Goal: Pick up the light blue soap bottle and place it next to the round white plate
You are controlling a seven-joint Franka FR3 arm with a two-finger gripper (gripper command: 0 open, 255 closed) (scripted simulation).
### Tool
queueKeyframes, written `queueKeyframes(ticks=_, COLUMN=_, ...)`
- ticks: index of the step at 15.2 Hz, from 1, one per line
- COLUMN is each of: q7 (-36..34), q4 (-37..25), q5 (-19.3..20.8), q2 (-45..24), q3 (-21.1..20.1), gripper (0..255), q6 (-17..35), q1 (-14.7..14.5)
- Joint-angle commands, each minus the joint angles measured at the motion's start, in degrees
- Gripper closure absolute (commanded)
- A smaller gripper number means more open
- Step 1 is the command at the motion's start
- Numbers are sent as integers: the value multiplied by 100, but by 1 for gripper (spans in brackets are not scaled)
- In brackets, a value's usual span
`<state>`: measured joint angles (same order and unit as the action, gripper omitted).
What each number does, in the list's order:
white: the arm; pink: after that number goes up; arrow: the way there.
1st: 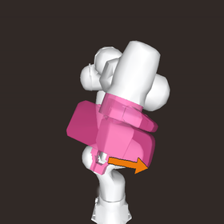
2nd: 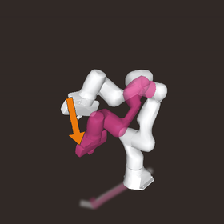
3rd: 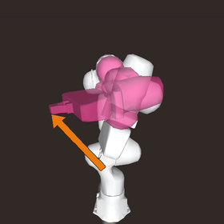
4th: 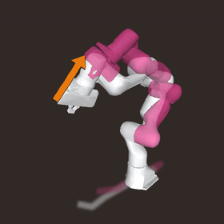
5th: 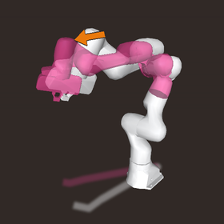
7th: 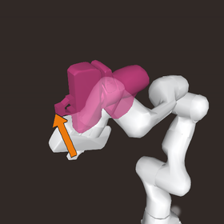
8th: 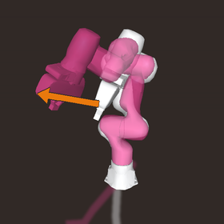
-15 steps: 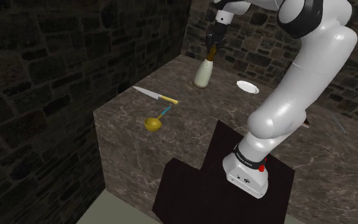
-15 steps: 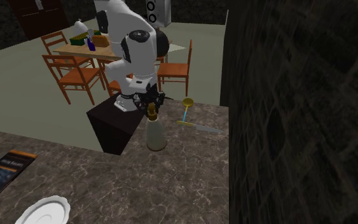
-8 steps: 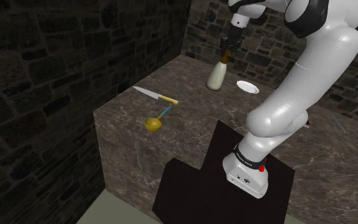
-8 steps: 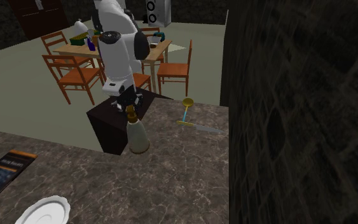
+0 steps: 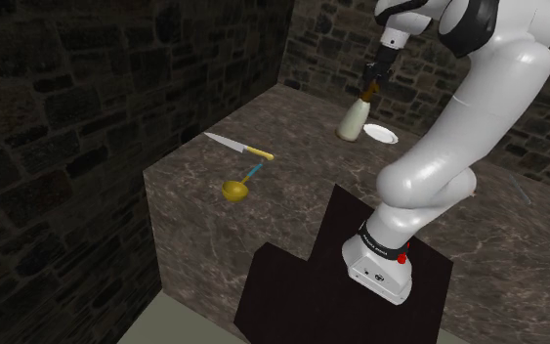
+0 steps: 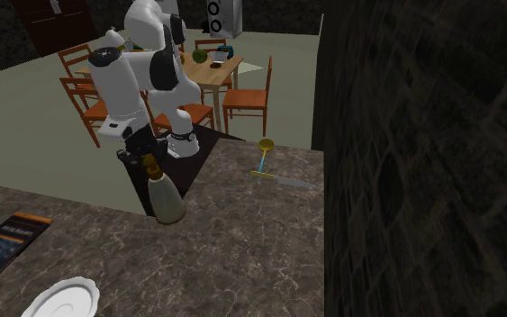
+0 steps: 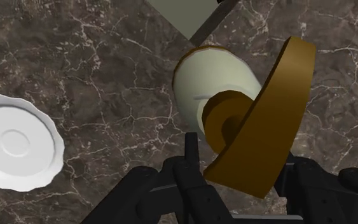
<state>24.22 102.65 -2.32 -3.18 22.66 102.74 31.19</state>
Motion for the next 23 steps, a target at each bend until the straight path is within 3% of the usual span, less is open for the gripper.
queueKeyframes(ticks=1, q7=317, q4=-115, q5=-36, q2=-105, q3=139, gripper=255, q6=-23, q1=163)
queueKeyframes(ticks=14, q7=2219, q4=-1503, q5=-590, q2=-1292, q3=817, gripper=255, q6=-429, q1=1386)
queueKeyframes(ticks=23, q7=3350, q4=-3549, q5=-1279, q2=-2773, q3=927, gripper=255, q6=-1169, q1=2742)
